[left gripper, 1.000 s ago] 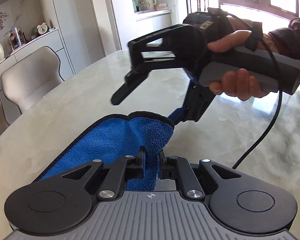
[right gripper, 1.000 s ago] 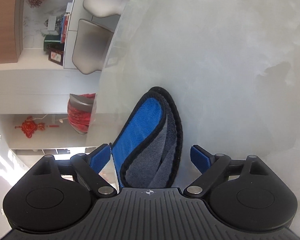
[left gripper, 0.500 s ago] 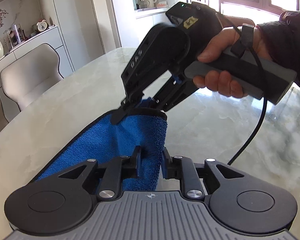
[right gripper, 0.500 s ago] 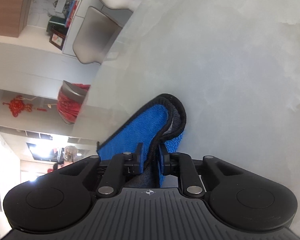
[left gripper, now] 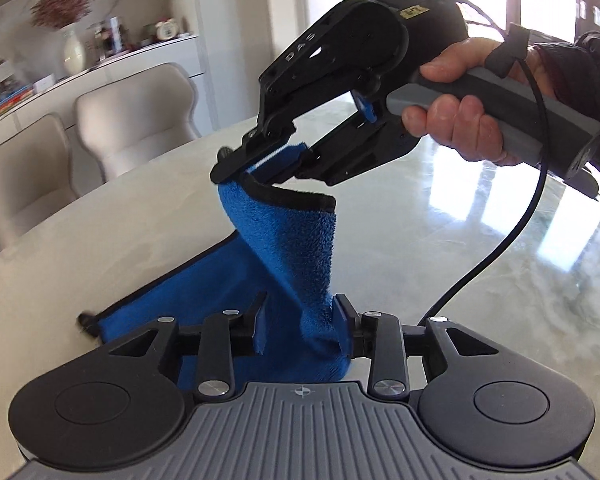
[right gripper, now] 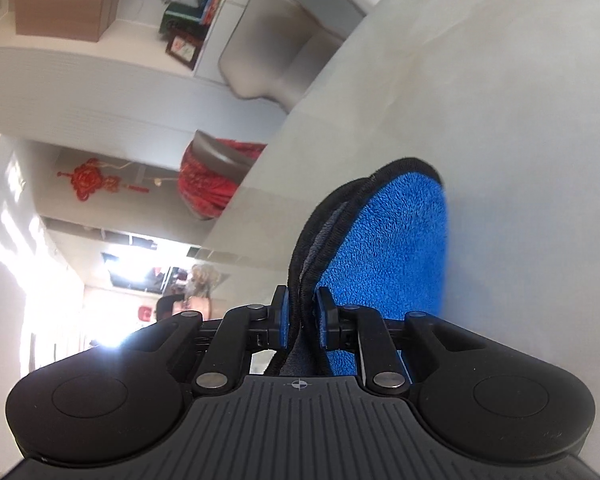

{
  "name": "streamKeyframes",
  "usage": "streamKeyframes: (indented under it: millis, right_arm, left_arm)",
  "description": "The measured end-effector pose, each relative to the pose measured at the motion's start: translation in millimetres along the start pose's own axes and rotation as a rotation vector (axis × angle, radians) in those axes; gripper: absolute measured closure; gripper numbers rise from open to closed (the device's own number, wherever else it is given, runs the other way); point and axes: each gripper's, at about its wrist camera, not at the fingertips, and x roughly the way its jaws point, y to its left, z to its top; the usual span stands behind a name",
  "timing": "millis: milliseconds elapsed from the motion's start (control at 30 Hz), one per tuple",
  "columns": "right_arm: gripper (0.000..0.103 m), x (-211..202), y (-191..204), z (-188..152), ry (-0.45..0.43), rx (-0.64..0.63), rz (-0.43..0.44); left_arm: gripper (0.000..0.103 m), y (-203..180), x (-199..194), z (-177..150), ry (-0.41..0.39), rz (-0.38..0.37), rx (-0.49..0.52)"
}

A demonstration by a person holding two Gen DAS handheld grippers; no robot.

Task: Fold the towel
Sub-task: 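Lift the towel end with the right gripper and fold it over the rest, then lay the folded end down and open the right gripper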

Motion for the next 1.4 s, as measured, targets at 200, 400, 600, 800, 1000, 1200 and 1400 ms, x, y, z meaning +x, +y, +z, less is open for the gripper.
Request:
streamKeyframes:
  millis: [200,400,600,800,1000,1200,1400]
  right_arm:
    - [0.088,59,30,-10,0.101,-0.044,0.021]
    - [0.086,117,28,-28,0.230,-0.094,-0.115]
    - [0.059,123,31,-46,0.283,-0.154,-0.181]
    - [0.059,67,31,-53,0.199,-0.220,-0.174]
    - [0.059,29,-11,-62,0.127,-0.035,-0.168]
    - [0.055,34,-41,-82,0.169,0.077,-0.132]
    - [0.055,35,-40,-86,0.198,0.049,-0.152]
  left_arm:
    - [0.068,31,-24,-27,0.021,0.064,-0.101]
    - [0.067,44,-44,-50,0.046,0.099,-0.141]
    - [0.067,44,-54,-55,0.045,0.098,-0.153]
    - [0.057,43,-52,-41,-0.002,0.073,-0.154]
    - [0.057,35,-25,-24,0.000,0.000,-0.136]
    - [0.056,34,-1,-40,0.192,0.007,-0.141]
    - [0.057,34,-10,-41,0.203,0.009,-0.106]
